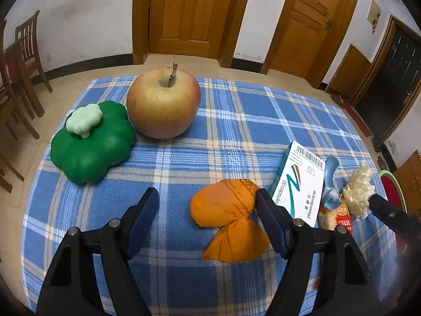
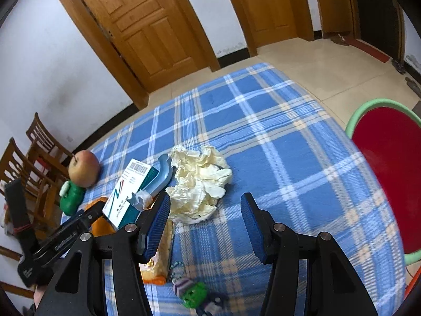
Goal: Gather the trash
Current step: 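Grasp the orange cloth with the left tool while the right tool grasps crumpled cream paper, then carry the cloth and paper over the red basin and open both tools to drop them, then move both tools back over the table toward the medicine box and green toy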
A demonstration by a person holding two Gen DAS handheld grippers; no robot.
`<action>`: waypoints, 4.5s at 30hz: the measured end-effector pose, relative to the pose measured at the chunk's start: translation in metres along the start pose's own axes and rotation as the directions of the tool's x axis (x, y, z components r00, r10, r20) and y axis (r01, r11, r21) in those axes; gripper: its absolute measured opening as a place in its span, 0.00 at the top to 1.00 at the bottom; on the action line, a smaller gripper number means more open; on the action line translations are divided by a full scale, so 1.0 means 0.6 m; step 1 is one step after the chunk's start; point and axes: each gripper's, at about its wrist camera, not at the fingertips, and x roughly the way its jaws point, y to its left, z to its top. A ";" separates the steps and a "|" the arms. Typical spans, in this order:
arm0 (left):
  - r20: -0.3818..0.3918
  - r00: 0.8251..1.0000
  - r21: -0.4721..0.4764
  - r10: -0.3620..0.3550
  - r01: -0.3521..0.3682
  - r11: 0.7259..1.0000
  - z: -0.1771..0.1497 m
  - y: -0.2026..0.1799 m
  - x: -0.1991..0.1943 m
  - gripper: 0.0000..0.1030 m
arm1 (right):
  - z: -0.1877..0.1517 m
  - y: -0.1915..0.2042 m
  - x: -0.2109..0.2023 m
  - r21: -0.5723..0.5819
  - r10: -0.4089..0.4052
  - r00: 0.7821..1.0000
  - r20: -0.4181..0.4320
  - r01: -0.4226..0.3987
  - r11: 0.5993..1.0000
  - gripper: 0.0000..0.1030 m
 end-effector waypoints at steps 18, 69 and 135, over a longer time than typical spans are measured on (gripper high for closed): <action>0.016 0.996 -0.047 -0.090 0.091 0.995 -0.007 0.003 -0.007 0.59 | -0.011 0.032 0.033 -0.002 -0.084 0.996 -0.008 0.084 0.996 0.56; 0.147 0.939 0.085 -0.312 0.302 0.950 -0.026 -0.150 -0.233 0.60 | -0.085 -0.124 -0.228 0.140 -0.064 0.979 0.192 0.037 0.990 0.83; -0.105 0.904 0.392 -0.414 0.420 0.818 -0.073 -0.537 -0.121 0.48 | -0.095 -0.361 -0.297 0.374 -0.192 0.945 0.263 0.084 0.924 0.55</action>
